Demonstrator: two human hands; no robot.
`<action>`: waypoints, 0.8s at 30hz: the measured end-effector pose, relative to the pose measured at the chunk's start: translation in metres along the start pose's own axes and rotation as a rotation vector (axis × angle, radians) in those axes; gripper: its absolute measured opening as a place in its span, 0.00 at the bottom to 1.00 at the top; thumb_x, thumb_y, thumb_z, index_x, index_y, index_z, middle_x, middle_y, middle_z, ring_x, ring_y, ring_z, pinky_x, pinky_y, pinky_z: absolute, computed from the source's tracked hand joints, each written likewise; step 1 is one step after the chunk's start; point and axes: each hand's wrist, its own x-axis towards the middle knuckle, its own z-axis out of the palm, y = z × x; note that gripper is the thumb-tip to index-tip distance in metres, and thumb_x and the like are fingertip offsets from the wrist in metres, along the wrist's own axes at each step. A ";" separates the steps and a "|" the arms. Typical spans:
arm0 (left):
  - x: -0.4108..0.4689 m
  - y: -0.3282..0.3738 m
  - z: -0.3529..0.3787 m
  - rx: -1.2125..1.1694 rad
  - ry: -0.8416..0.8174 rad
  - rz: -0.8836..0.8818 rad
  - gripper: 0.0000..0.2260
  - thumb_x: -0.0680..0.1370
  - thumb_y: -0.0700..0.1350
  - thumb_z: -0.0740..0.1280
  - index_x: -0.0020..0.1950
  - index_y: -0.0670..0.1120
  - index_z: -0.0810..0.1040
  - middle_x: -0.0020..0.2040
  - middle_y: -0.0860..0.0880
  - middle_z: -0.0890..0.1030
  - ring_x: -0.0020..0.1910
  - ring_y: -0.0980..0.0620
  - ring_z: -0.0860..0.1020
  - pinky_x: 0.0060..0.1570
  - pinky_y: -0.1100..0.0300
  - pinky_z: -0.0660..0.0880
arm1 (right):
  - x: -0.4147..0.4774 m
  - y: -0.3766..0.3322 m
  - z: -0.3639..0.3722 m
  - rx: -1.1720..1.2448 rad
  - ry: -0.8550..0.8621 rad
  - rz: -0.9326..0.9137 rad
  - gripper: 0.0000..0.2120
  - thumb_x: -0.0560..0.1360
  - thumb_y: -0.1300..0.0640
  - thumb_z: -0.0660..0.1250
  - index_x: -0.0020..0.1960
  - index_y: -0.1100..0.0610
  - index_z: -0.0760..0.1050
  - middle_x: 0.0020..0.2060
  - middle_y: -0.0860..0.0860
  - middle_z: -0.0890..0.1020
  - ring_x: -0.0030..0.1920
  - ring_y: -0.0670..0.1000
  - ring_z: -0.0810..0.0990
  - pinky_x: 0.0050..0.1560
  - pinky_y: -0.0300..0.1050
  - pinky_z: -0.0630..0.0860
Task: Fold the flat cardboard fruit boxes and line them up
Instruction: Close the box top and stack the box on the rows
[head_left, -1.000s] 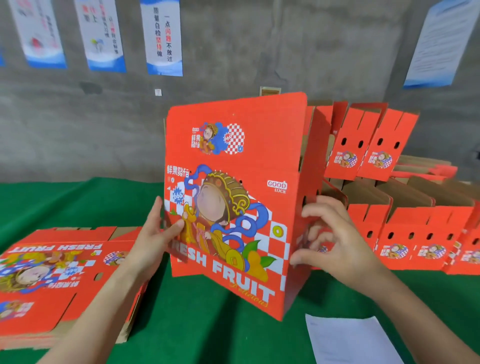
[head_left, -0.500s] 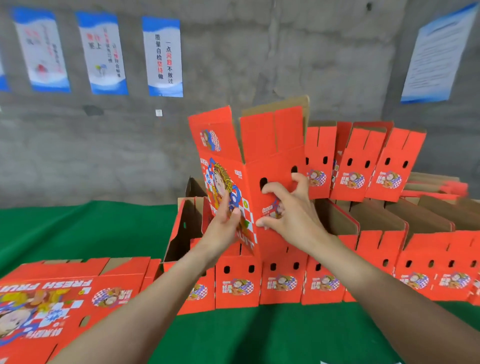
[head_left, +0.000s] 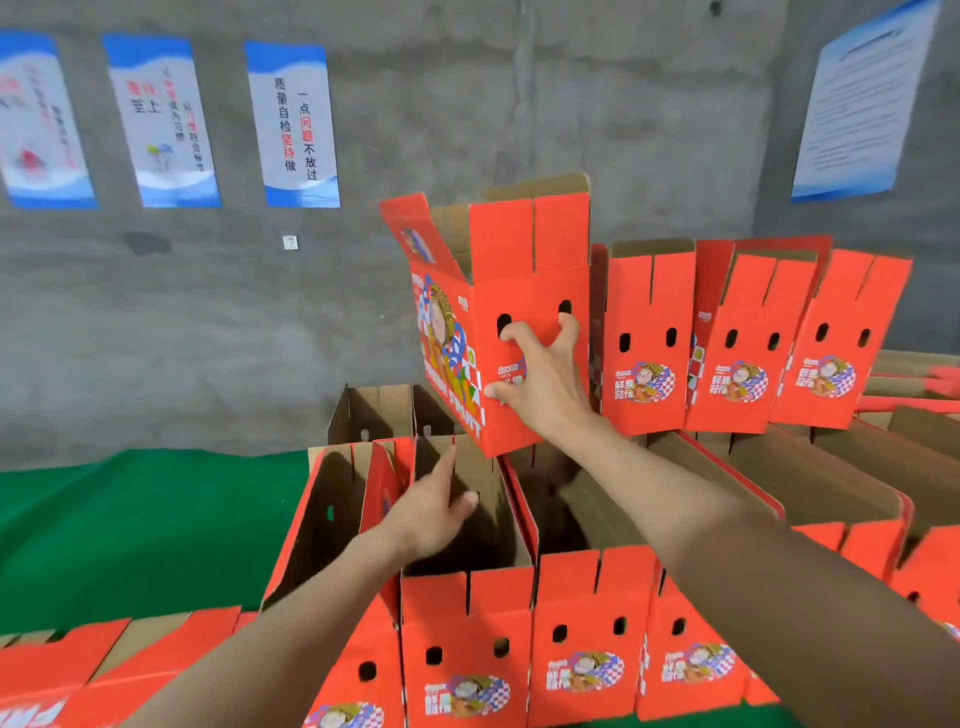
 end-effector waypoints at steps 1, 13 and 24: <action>0.007 -0.010 0.005 0.105 -0.053 -0.051 0.32 0.80 0.51 0.61 0.78 0.48 0.45 0.76 0.41 0.60 0.74 0.44 0.60 0.71 0.56 0.58 | 0.013 0.007 0.006 -0.010 0.005 0.022 0.27 0.65 0.56 0.77 0.59 0.46 0.68 0.71 0.59 0.47 0.61 0.64 0.70 0.65 0.51 0.69; 0.043 -0.045 0.025 0.266 -0.059 -0.138 0.36 0.78 0.53 0.65 0.78 0.45 0.48 0.78 0.43 0.39 0.77 0.44 0.45 0.76 0.52 0.50 | 0.054 0.103 0.091 -0.324 -0.210 0.342 0.40 0.74 0.52 0.70 0.73 0.32 0.48 0.74 0.56 0.31 0.72 0.66 0.57 0.62 0.55 0.71; 0.048 -0.042 0.042 0.223 -0.014 -0.146 0.36 0.77 0.53 0.66 0.78 0.46 0.51 0.79 0.48 0.41 0.77 0.47 0.45 0.75 0.54 0.51 | 0.041 0.100 0.104 -0.223 -0.223 0.341 0.46 0.73 0.62 0.66 0.74 0.34 0.40 0.73 0.57 0.29 0.71 0.70 0.59 0.52 0.51 0.73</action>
